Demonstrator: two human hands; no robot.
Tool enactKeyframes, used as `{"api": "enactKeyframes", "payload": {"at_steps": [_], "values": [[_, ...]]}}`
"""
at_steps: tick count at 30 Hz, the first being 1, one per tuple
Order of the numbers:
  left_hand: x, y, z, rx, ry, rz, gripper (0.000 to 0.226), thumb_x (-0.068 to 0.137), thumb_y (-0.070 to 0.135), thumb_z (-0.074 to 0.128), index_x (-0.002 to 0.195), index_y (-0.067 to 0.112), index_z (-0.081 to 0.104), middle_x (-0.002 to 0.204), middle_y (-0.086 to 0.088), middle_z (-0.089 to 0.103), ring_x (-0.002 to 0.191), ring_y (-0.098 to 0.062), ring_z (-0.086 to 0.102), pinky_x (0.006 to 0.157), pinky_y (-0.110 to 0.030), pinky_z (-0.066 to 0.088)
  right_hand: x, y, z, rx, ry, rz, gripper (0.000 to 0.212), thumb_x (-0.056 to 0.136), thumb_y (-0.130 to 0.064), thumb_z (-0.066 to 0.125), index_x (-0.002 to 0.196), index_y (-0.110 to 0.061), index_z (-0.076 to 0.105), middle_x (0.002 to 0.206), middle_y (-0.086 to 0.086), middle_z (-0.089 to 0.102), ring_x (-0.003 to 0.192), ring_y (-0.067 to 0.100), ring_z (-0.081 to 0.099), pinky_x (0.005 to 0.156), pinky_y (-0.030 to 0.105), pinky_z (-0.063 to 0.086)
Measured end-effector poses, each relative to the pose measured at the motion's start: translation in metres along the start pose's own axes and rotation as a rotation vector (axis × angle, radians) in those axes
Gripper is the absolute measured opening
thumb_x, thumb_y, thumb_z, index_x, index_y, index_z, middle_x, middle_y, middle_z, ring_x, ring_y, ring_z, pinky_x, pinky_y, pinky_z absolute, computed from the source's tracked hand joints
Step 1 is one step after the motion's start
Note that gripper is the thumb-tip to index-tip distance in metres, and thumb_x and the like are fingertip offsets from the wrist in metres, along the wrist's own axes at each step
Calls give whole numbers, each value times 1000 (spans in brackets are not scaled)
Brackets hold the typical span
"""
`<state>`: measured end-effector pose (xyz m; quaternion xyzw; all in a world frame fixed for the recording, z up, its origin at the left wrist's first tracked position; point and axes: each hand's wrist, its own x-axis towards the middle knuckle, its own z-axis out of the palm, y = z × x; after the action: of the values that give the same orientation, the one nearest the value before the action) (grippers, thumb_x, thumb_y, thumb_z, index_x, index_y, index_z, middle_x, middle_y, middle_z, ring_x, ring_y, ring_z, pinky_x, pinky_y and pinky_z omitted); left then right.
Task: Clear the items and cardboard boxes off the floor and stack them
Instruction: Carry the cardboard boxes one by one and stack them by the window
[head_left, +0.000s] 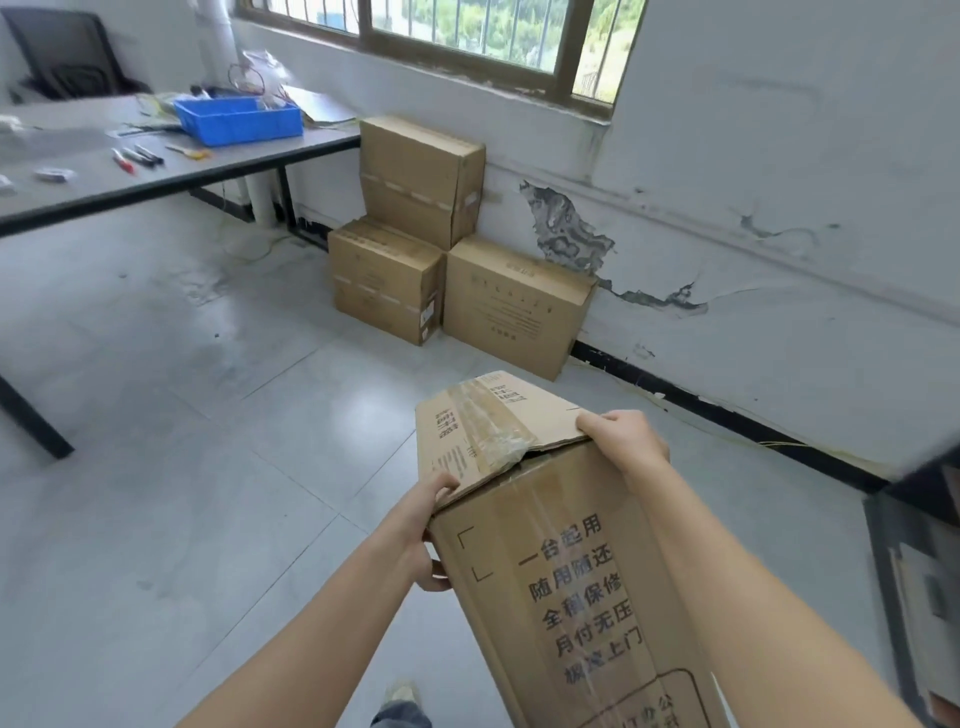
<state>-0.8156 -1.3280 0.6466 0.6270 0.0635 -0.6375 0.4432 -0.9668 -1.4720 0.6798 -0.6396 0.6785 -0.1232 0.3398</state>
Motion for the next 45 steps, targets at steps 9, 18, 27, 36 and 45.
{"api": "enactKeyframes", "payload": {"at_steps": [9,18,27,36,45], "values": [[73,135,14,-124,-100,-106,61,78,46,64,122,7,46,98,-13,47,92,-41,51,78,-54,43,97,-90,-11,29,82,-50,31,82,-31,53,103,-12,67,97,7,66,84,21,52,81,33,42],[144,259,55,-106,27,-157,38,82,31,68,84,2,44,85,-16,47,76,-37,50,89,-62,37,250,-153,5,85,13,-51,35,80,-32,58,103,-8,68,110,9,66,84,19,49,82,31,43],[260,371,121,-133,66,-155,50,80,40,67,112,8,47,90,-15,55,79,-36,55,67,-52,45,436,-214,20,113,-112,-70,29,75,-36,56,80,-9,66,74,0,56,80,19,55,61,27,34],[353,445,164,-232,99,-170,36,81,36,68,89,6,49,84,-15,55,75,-34,53,60,-48,43,579,-254,46,84,-250,-61,44,65,-34,57,96,-4,65,74,-1,52,70,16,48,65,29,34],[475,518,197,-348,86,-172,27,85,39,63,101,18,54,83,-11,64,72,-28,60,53,-39,48,721,-280,80,16,-377,-68,32,71,-29,59,95,-10,66,100,14,67,98,31,62,88,44,49]]}}
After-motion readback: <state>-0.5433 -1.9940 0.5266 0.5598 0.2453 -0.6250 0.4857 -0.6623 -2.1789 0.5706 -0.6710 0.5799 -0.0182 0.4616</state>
